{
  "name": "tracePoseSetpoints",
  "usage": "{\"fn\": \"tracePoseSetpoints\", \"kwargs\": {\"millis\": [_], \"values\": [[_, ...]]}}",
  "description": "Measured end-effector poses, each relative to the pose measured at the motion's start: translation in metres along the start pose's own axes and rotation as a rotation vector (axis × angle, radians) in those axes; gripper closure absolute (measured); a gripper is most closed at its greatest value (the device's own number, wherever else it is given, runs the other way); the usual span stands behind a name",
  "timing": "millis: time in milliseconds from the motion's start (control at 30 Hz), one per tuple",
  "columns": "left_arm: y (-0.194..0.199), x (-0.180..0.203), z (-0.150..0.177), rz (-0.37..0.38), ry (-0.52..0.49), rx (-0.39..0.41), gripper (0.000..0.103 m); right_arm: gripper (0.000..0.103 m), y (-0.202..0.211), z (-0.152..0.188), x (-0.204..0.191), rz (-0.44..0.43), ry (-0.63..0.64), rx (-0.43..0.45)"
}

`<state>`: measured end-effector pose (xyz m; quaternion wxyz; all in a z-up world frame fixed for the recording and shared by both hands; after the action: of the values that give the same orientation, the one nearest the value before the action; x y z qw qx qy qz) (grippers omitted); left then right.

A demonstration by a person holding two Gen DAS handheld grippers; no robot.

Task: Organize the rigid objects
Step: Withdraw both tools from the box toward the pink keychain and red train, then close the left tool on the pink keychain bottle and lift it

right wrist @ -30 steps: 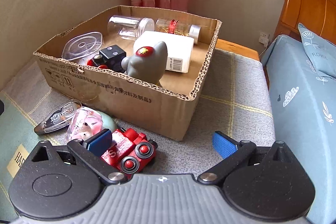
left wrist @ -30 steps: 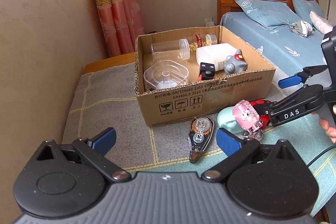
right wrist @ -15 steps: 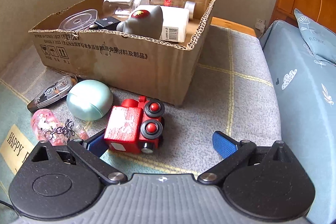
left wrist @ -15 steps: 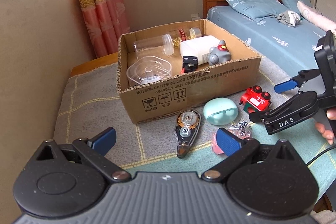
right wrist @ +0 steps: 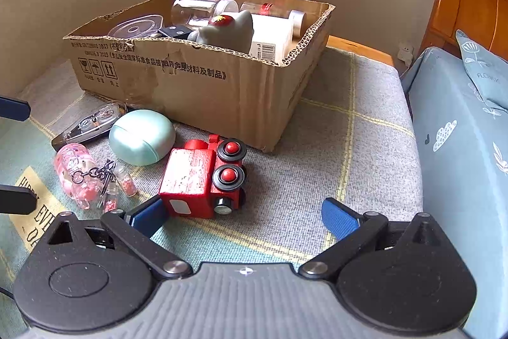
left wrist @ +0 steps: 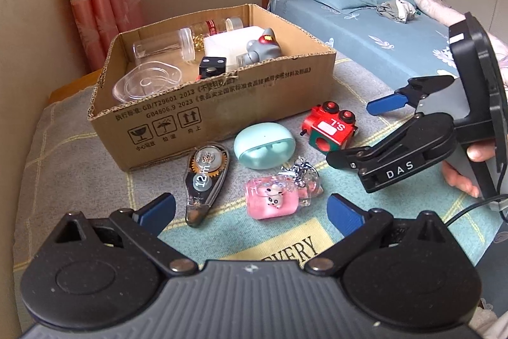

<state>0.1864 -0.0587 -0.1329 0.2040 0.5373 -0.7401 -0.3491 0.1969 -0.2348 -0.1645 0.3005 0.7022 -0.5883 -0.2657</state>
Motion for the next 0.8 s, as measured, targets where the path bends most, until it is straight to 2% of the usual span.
{"fn": "tracePoseSetpoints", "kwargs": {"millis": [100, 200, 267, 333, 567, 600, 667, 800], "values": [[-0.009, 0.007, -0.002, -0.006, 0.009, 0.009, 0.002, 0.000, 0.001, 0.001, 0.000, -0.007, 0.007, 0.013], [-0.015, 0.013, -0.002, -0.028, -0.009, 0.003, 0.009, 0.000, 0.002, 0.002, 0.000, -0.012, 0.012, 0.020], [-0.016, 0.017, -0.001, -0.033, -0.025, 0.003, 0.025, 0.000, 0.002, 0.002, 0.000, -0.015, 0.016, 0.024], [-0.018, 0.019, 0.000, -0.031, -0.028, -0.011, 0.034, 0.000, 0.002, 0.002, 0.001, -0.018, 0.019, 0.029], [-0.025, 0.021, 0.000, -0.024, -0.016, -0.028, 0.036, 0.000, 0.002, 0.002, 0.001, -0.023, 0.024, 0.035], [-0.026, 0.022, 0.000, -0.022, -0.015, -0.031, 0.038, 0.000, 0.002, 0.002, 0.001, -0.023, 0.024, 0.036], [-0.030, 0.022, 0.002, -0.008, -0.007, -0.044, 0.052, 0.000, 0.002, 0.002, 0.001, -0.023, 0.025, 0.037], [-0.030, 0.017, 0.006, 0.007, 0.013, -0.057, 0.053, 0.000, 0.002, 0.002, 0.001, -0.023, 0.025, 0.039]]}}
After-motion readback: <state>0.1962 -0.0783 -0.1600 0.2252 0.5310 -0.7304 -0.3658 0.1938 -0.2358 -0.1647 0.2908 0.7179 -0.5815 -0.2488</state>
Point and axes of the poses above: each gripper's, at about its wrist camera, not at the fingertips, and y roughly against the way its jaws point, x to its right, z to its underside, the point moved 10 cm from there along -y, roughly the way its jaws point, and after that the axes turned 3 degrees about -z, right-handed, at the moved point
